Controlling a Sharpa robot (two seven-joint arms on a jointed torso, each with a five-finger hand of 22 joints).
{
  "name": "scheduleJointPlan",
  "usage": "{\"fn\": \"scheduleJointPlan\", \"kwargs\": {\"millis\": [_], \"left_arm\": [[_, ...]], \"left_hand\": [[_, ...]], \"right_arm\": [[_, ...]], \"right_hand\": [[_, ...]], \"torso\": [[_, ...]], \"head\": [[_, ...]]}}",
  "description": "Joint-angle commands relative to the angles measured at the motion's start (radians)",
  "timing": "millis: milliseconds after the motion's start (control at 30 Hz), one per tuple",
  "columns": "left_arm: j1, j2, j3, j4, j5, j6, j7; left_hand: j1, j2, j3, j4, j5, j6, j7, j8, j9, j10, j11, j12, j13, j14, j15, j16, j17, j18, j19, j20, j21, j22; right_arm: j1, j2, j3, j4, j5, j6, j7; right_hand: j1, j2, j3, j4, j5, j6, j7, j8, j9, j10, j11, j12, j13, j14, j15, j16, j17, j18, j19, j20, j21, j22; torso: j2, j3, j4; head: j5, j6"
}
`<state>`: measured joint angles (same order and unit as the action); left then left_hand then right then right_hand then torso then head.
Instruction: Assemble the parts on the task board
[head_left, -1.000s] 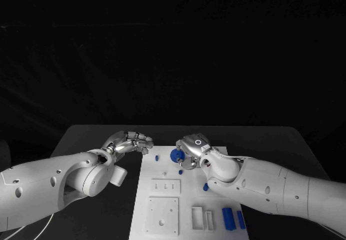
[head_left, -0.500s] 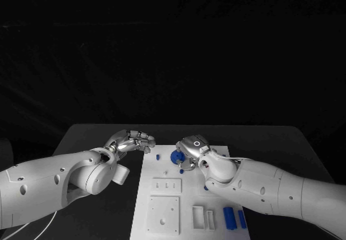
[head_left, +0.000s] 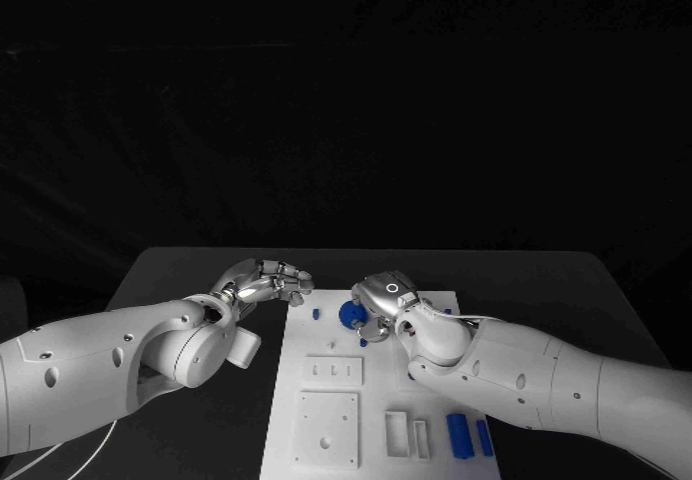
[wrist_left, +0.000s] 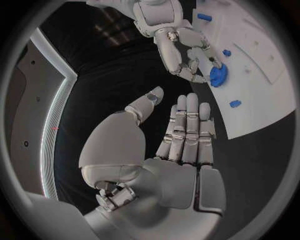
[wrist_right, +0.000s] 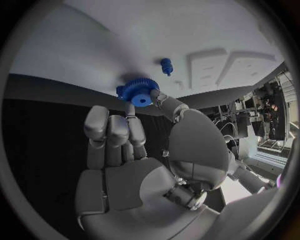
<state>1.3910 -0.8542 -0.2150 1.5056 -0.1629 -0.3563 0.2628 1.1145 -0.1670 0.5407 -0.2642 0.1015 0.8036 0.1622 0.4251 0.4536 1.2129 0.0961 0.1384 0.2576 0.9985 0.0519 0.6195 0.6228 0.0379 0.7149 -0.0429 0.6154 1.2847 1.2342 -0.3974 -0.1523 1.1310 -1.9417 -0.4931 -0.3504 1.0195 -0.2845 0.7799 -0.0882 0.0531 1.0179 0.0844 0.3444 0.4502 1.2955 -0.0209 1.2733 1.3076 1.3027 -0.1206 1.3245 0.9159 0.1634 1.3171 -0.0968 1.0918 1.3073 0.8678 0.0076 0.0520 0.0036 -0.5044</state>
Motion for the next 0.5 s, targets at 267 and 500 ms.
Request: {"fn": "scheduleJointPlan", "kwargs": {"millis": [267,500], "left_arm": [[0.001,0.002,0.001,0.002,-0.004,0.008,0.004],[0.001,0.004,0.001,0.003,-0.004,0.009,0.004]], "left_hand": [[0.003,0.008,0.005,0.002,0.005,0.002,0.006,-0.004,0.001,-0.003,0.003,-0.006,0.001,0.008,-0.001,-0.003,-0.001,-0.008,-0.002,-0.005,0.005,-0.001],[0.002,0.008,0.005,0.002,0.005,0.002,0.006,-0.004,0.001,-0.003,0.003,-0.006,0.001,0.008,-0.001,-0.003,-0.001,-0.008,-0.002,-0.005,0.005,-0.001]], "right_arm": [[-0.001,0.015,-0.002,-0.007,0.031,0.025,0.003],[-0.001,0.02,-0.002,-0.016,0.041,0.03,0.005]], "right_hand": [[-0.004,-0.011,-0.011,-0.008,0.0,-0.061,0.023,-0.04,0.001,-0.043,0.016,-0.038,0.006,-0.003,0.007,-0.008,0.001,0.098,-0.002,-0.002,0.0,0.013],[-0.01,-0.012,-0.014,-0.012,-0.001,-0.103,0.043,-0.064,-0.011,-0.059,0.035,-0.05,-0.006,-0.004,0.025,-0.012,0.004,0.098,-0.005,-0.005,-0.004,0.011]], "torso": [[0.0,0.0,-0.0007],[-0.001,-0.0006,-0.0002]], "head": [[-0.001,-0.006],[0.001,-0.006]]}}
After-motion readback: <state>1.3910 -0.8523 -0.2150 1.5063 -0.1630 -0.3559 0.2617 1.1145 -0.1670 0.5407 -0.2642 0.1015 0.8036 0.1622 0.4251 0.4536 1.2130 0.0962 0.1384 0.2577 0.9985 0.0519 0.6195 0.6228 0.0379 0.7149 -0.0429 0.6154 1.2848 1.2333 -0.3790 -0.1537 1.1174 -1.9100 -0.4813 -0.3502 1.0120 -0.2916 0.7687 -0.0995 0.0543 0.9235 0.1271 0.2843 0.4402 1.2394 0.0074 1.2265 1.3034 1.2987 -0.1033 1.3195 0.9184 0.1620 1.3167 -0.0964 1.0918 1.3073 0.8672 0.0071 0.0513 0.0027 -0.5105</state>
